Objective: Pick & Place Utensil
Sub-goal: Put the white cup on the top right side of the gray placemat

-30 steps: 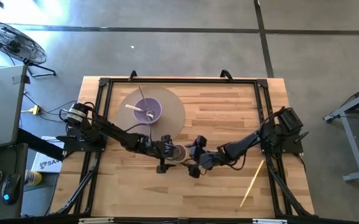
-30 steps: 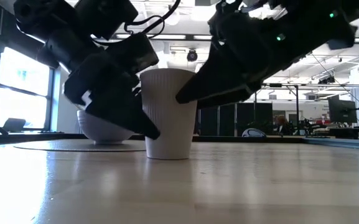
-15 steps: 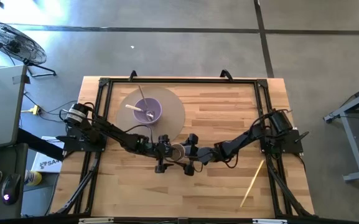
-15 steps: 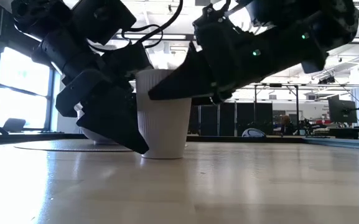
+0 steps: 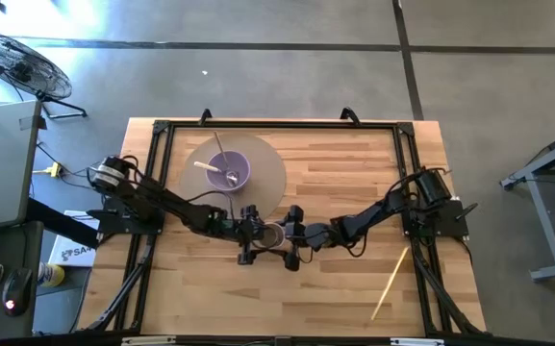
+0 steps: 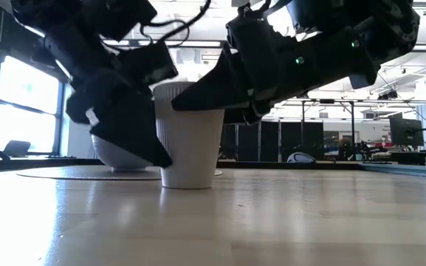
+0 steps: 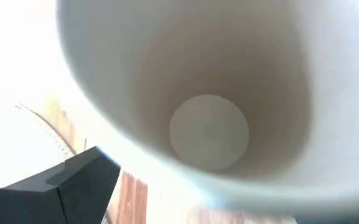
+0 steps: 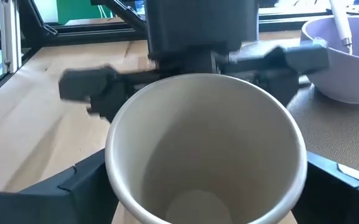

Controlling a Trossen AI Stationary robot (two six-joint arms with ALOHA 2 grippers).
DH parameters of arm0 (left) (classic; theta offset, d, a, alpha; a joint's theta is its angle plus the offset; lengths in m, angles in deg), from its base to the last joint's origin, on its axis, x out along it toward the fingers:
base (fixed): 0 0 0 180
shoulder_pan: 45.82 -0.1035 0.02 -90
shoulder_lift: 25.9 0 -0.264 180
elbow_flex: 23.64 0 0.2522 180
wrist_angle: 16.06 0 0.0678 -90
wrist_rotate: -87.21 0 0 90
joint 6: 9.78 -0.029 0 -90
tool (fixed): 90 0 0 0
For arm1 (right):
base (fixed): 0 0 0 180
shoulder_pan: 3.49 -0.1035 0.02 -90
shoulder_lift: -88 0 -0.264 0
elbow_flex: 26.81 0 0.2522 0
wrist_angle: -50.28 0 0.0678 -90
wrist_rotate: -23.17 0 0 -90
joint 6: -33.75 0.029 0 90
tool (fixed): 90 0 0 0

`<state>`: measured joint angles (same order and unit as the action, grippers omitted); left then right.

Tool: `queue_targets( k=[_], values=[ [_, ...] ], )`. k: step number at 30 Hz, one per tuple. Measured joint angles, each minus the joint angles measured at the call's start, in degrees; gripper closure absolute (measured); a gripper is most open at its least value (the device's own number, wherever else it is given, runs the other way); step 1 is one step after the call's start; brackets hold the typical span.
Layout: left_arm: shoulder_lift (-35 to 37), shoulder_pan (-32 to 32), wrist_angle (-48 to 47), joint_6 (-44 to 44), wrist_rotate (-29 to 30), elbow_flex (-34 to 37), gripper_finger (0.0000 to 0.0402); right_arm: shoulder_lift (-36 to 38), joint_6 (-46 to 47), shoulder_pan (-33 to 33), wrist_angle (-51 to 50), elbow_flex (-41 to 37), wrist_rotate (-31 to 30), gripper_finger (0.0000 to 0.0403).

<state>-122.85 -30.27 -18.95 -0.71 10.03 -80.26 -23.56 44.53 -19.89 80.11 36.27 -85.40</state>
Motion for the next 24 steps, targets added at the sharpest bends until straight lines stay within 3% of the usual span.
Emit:
queue_targets(
  k=[6, 13, 18, 24],
  values=[
    [5.15, 1.8, -8.93, 0.26, 3.49, -0.01, 0.0015, 6.2, 3.13, -0.02, -6.01, 0.02, -0.85, 0.0048],
    [9.55, 8.53, -21.68, 5.13, 11.31, -0.04, 0.0015, 15.19, 1.04, 2.66, -12.65, 0.02, -8.54, 0.0048],
    [12.09, 14.89, -31.66, 10.22, 14.55, -0.02, 0.0015, 16.38, 0.75, 8.84, -12.82, 0.0, -10.87, 0.0048],
    [14.69, 23.49, -38.75, 13.25, 14.24, -0.02, 0.0015, 14.24, 1.18, 19.41, -10.69, 0.12, -10.07, 0.0049]
  ],
)
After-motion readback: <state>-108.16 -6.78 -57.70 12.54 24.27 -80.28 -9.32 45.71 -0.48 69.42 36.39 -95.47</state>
